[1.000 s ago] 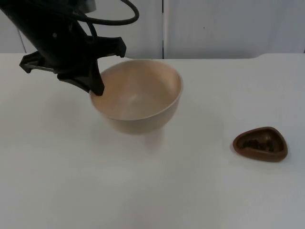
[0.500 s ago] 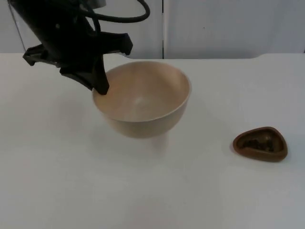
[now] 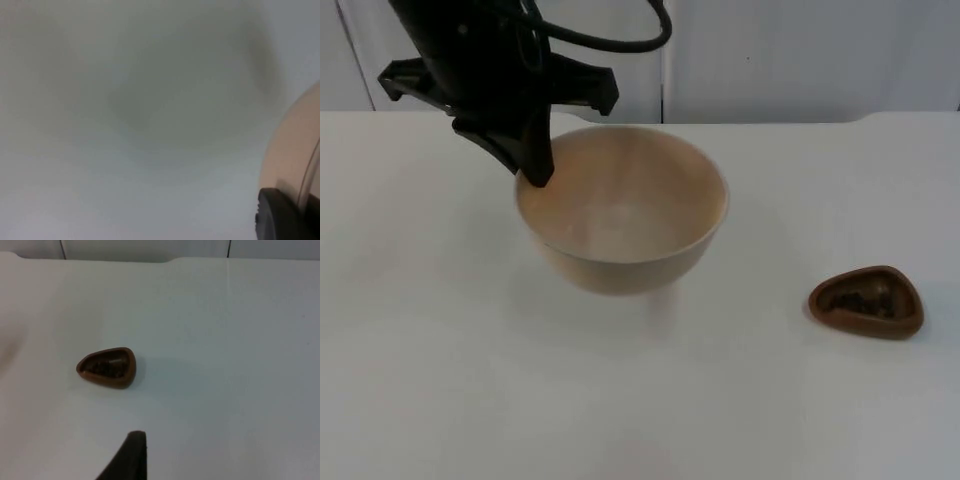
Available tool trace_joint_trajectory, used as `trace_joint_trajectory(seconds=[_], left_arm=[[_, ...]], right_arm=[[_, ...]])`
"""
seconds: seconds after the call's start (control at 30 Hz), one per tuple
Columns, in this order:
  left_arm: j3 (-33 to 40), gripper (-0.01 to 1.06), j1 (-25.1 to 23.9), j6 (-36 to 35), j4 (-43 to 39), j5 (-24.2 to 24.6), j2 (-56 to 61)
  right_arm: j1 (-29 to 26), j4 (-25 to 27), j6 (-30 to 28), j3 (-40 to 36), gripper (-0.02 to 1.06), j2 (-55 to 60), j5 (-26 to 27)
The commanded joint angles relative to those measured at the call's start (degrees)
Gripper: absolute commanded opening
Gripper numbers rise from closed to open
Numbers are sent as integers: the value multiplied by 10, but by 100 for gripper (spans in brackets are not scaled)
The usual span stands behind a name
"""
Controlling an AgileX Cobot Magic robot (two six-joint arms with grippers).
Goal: Pick up the bowl with the left hand and pour the coffee beans from the cup into the bowl with the right hand.
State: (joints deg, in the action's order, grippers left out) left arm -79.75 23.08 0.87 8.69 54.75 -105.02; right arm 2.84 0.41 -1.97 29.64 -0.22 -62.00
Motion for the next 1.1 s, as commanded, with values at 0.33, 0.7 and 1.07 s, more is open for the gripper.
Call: trace_joint_trajectory(seconds=[0.33, 0.7, 1.07], left_arm=[[-5, 0, 3, -3, 5, -2, 7], [-5, 0, 3, 3, 9, -2, 7], [-5, 0, 3, 3, 9, -2, 7]], right_arm=[[3, -1, -2, -1, 105, 2, 2], [3, -1, -2, -1, 105, 2, 4], [3, -4, 25, 58, 105, 37, 22]])
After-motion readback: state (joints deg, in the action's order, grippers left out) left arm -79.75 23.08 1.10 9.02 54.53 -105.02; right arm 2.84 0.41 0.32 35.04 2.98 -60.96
